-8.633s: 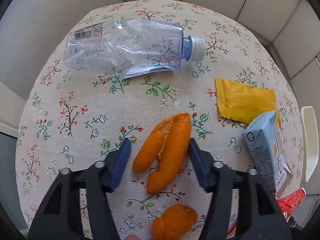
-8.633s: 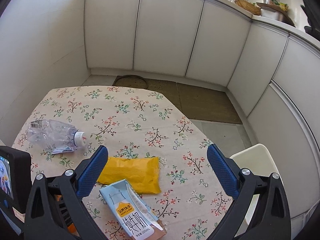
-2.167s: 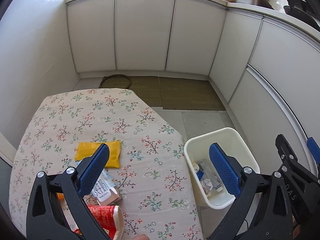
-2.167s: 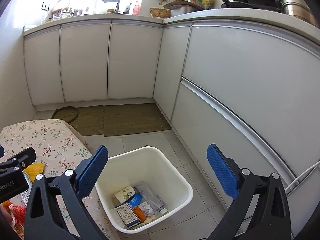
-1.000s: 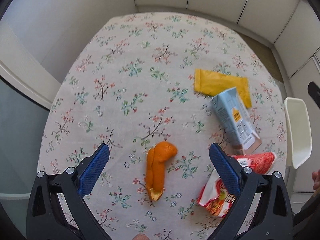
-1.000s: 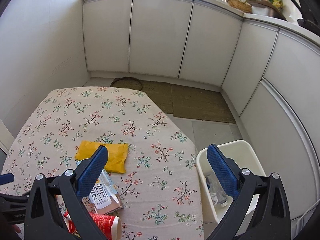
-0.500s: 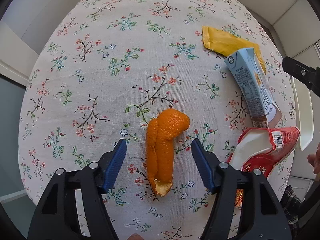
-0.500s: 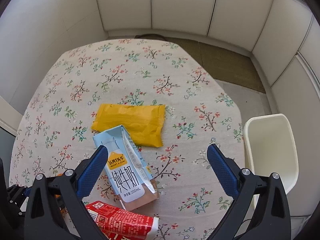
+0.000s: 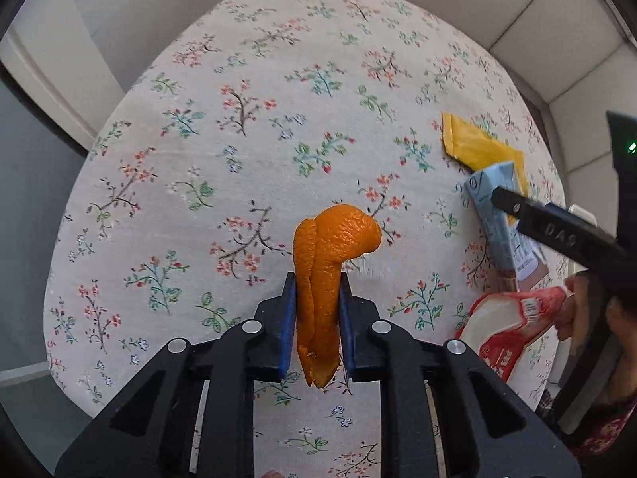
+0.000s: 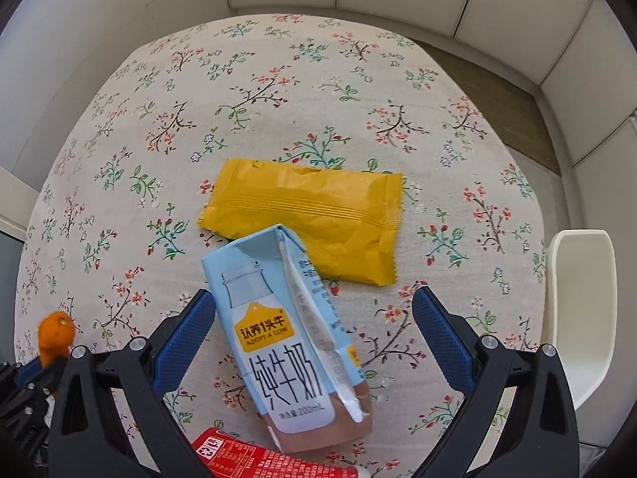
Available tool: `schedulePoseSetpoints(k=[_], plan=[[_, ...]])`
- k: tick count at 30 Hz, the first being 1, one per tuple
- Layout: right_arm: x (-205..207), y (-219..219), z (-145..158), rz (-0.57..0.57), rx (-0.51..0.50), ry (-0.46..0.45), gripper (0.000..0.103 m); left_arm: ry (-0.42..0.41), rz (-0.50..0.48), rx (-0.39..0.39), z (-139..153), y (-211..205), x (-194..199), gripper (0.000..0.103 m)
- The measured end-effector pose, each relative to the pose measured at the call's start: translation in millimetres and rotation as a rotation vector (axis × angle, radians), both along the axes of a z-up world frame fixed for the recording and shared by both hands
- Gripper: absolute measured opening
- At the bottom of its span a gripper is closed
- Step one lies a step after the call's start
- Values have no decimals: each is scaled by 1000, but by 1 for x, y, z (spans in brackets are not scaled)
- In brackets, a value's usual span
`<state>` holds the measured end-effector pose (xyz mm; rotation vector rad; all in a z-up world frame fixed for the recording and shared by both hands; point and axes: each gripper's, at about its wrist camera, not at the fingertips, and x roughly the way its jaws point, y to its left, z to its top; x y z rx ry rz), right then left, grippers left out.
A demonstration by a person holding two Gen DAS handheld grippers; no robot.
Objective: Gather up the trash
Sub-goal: 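Grasp the second orange peel with the left tool while the right tool grasps the milk carton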
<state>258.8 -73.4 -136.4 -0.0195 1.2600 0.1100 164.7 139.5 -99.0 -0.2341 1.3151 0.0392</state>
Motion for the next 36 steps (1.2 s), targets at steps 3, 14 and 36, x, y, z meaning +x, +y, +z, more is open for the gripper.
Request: schedulePoseSetpoints(k=[3, 14, 36], plan=[[3, 10, -8, 28, -38, 33, 96, -50, 16, -21, 21, 7, 1, 19], [-1, 32, -12, 107, -63, 29, 57, -110, 23, -35, 44, 3, 6, 19], [-51, 11, 131, 50, 183, -453, 56, -354, 63, -15, 113, -25, 10, 18]])
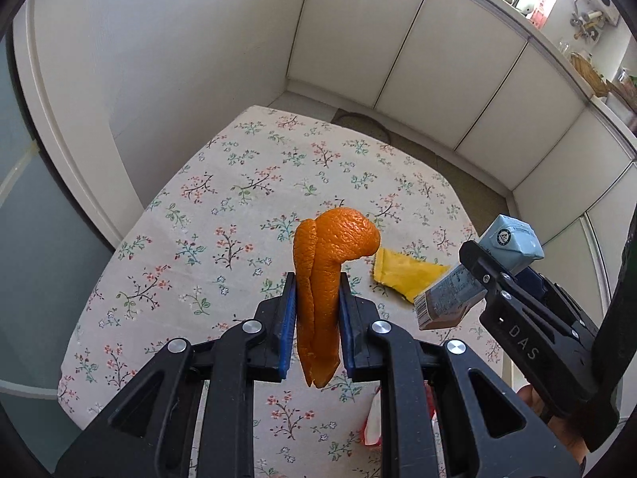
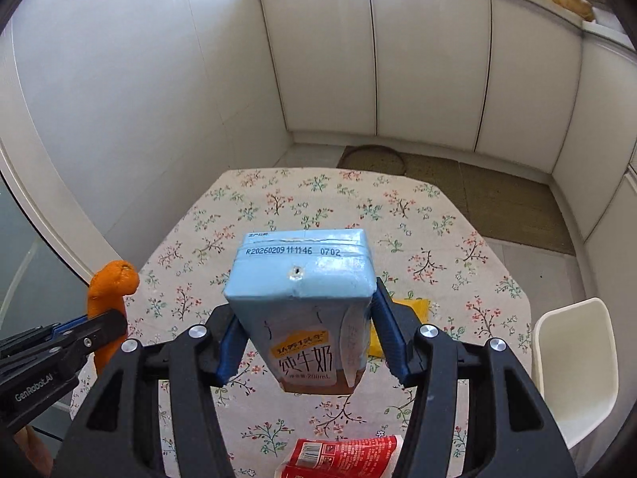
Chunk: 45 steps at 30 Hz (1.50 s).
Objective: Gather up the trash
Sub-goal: 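Grasp the second orange peel with the left tool while the right tool grasps the milk carton, then carry the milk carton over the white bin and open the right tool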
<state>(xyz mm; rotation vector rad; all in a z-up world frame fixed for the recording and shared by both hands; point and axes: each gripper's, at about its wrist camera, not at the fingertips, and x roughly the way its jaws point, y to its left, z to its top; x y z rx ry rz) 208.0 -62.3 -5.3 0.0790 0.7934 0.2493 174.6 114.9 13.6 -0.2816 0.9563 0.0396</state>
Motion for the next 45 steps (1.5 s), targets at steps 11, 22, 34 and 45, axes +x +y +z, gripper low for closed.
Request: schedulePoseSetpoints(k=[11, 22, 34, 45], plan=[[-28, -47, 33, -107, 1, -129, 56, -80, -47, -18, 22, -41, 0, 18], [-43, -112, 44, -258, -1, -181, 56, -113, -110, -38, 25, -82, 0, 18], [-68, -175, 47, -442, -54, -229, 56, -130, -209, -60, 23, -139, 3, 18], [-82, -244, 39, -604, -74, -211, 56, -127, -301, -69, 12, -196, 4, 19]])
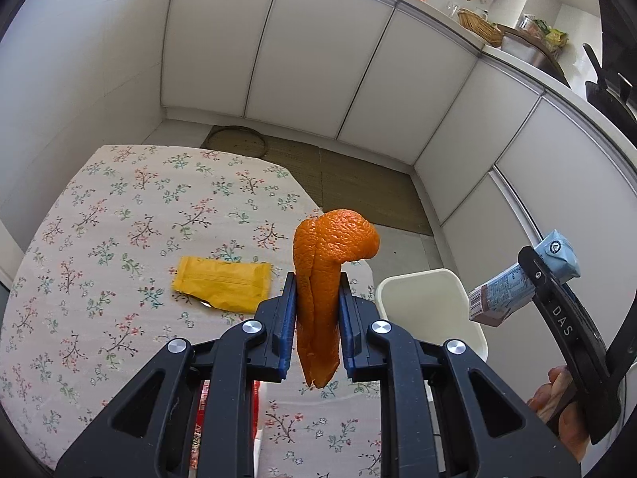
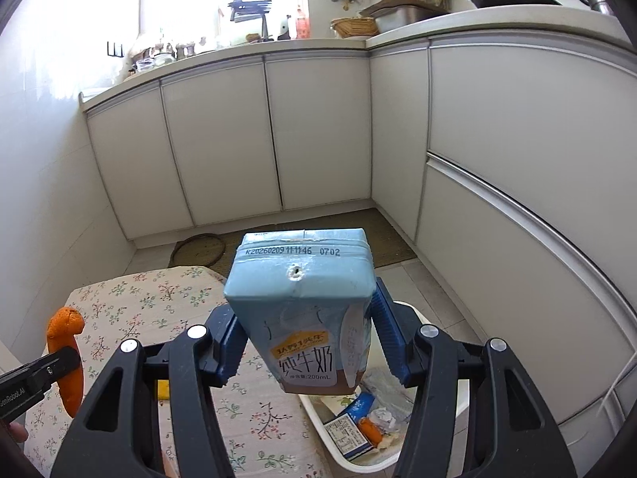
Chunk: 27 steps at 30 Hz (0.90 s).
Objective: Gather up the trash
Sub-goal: 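Carry the milk carton over the white bin and open the right tool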
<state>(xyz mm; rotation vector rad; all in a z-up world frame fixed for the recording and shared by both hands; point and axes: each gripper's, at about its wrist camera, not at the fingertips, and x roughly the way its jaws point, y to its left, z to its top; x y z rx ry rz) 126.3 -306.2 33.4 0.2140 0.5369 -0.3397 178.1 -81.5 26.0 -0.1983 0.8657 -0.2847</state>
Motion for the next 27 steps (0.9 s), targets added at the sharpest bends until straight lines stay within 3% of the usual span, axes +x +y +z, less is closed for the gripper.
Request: schedulePoseSetpoints(k=[12, 14, 27], plan=[[-4, -60, -22, -124, 69, 57, 57, 15, -78, -4, -12, -56, -1, 19], [-6, -68, -23, -137, 72, 61, 64, 19, -95, -8, -14, -68, -1, 19], [-47, -136, -27, -304, 62, 54, 76, 41, -263, -27, -37, -161, -5, 19]])
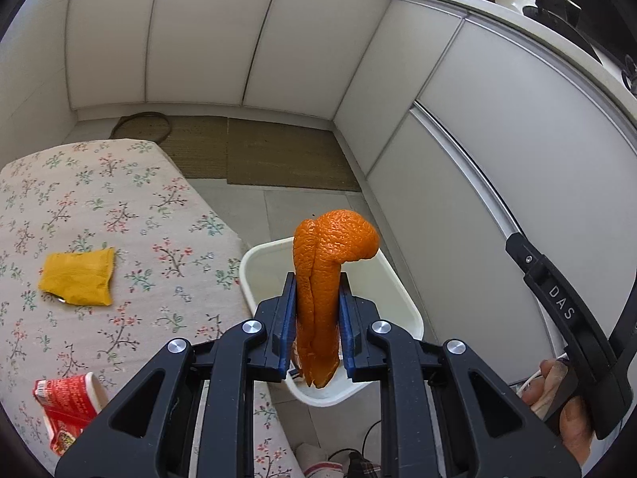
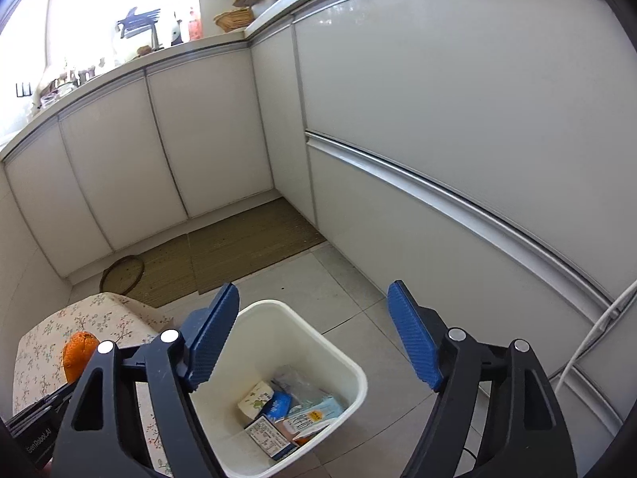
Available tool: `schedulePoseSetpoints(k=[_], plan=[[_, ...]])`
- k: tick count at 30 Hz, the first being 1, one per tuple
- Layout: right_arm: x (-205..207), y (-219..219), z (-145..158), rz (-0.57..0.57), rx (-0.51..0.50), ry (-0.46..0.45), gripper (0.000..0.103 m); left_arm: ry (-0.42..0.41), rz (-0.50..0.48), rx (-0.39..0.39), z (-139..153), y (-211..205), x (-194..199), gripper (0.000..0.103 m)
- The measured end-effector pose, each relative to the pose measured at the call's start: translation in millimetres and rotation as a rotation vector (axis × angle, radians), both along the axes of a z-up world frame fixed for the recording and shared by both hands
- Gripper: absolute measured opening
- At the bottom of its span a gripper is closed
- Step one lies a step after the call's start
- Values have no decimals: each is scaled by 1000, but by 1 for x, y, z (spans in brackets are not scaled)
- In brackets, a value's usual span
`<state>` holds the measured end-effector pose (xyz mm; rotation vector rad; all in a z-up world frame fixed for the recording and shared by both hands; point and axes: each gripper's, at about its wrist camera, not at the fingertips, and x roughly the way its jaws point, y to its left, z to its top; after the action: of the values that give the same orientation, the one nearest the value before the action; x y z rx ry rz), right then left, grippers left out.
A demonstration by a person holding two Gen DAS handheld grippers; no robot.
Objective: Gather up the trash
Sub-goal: 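Carry the milk carton over the white bin and open the right tool, then lower the orange peel over the white bin and open the left tool, then move both tools back over the table toward the noodle cup and wrapper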
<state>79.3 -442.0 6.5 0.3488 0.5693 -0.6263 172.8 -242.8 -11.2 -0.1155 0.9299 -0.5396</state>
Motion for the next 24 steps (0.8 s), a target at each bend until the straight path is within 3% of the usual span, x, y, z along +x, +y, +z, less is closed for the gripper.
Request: schedulePoseSetpoints(k=[8, 12, 16, 21, 23, 24], plan=[[-16, -31, -10, -85, -8, 37, 84, 5, -124, 2, -24, -40, -3, 21], [-17, -30, -12, -88, -37, 53, 85, -35, -141, 25, -28, -49, -6, 26], [-15, -24, -12, -82, -67, 70, 88, -54, -127, 38, -26, -50, -6, 45], [-13, -16, -11, -79, -96, 77, 91, -46, -76, 60, -25, -40, 0, 59], [-12, -10, -10, -77, -115, 78, 95, -47, -48, 78, -24, -36, 2, 71], [-11, -7, -10, -74, -125, 79, 95, -55, -22, 92, -23, -33, 2, 84]])
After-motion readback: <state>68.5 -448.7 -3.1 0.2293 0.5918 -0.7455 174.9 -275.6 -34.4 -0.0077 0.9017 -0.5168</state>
